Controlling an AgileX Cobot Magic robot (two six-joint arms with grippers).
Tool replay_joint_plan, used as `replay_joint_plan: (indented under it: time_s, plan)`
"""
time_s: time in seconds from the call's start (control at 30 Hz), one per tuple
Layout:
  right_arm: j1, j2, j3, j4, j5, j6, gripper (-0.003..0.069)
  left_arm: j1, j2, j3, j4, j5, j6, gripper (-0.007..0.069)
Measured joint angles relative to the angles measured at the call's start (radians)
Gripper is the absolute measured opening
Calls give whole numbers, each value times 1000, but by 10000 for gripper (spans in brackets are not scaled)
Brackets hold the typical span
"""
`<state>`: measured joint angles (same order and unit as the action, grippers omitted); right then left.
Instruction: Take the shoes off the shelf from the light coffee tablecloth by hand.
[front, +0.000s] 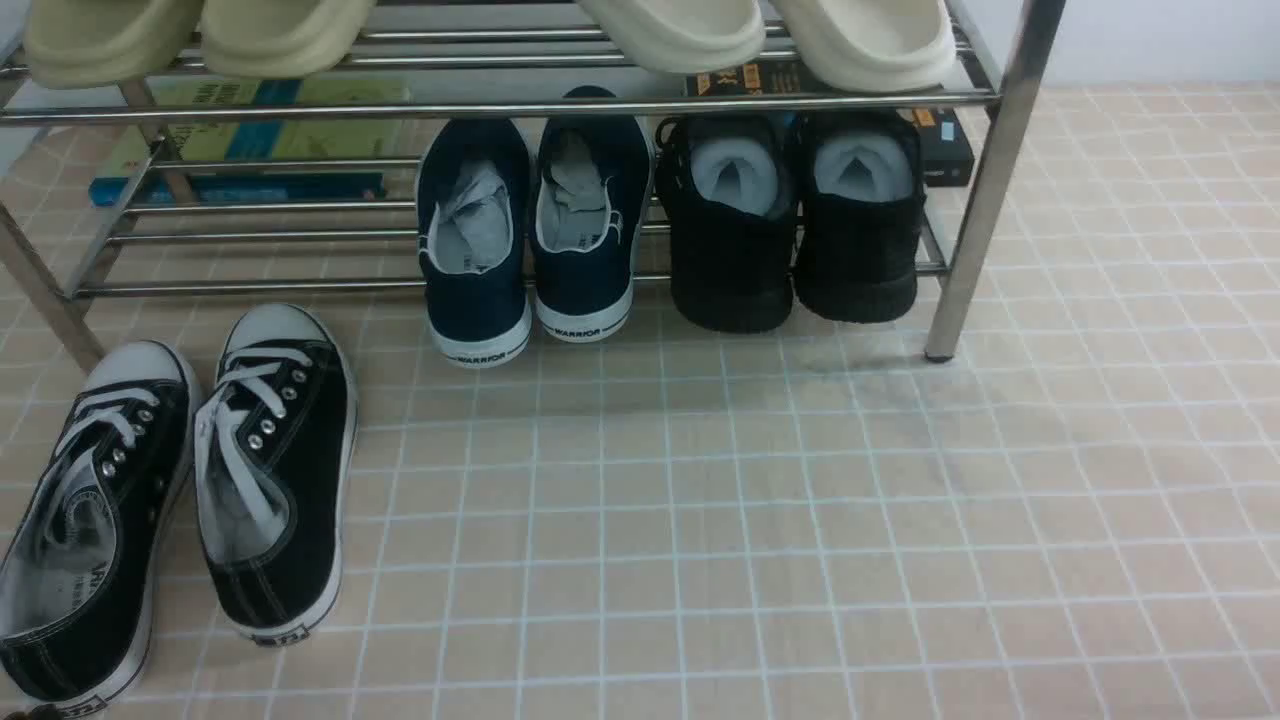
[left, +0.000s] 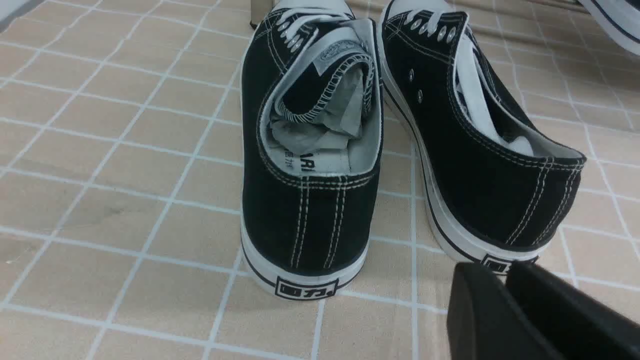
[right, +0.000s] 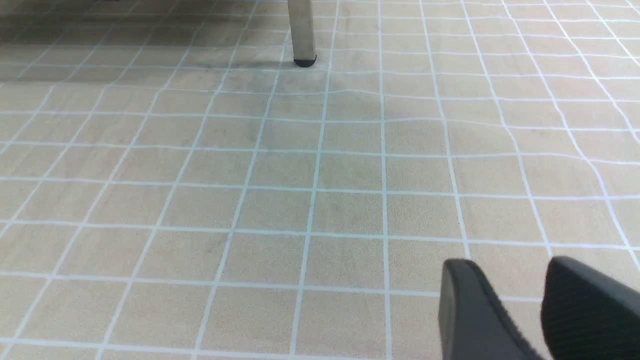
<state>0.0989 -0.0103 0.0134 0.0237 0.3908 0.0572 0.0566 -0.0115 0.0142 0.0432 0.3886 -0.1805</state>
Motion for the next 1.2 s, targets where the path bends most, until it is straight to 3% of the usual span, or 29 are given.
replay_joint_plan:
  time_s: [0.83,1.0,1.1,1.2]
  plan:
    - [0,0,0,-3,0,1,240,0,0,0,0,0,0,124]
    - [0,0,0,162,0,121,240,0,0,0,0,0,0,127]
    - [0,0,1,391,13,239,240,0,0,0,0,0,-1,132]
    - [0,0,4,490,14,274,240,0,0,0,0,0,-1,137]
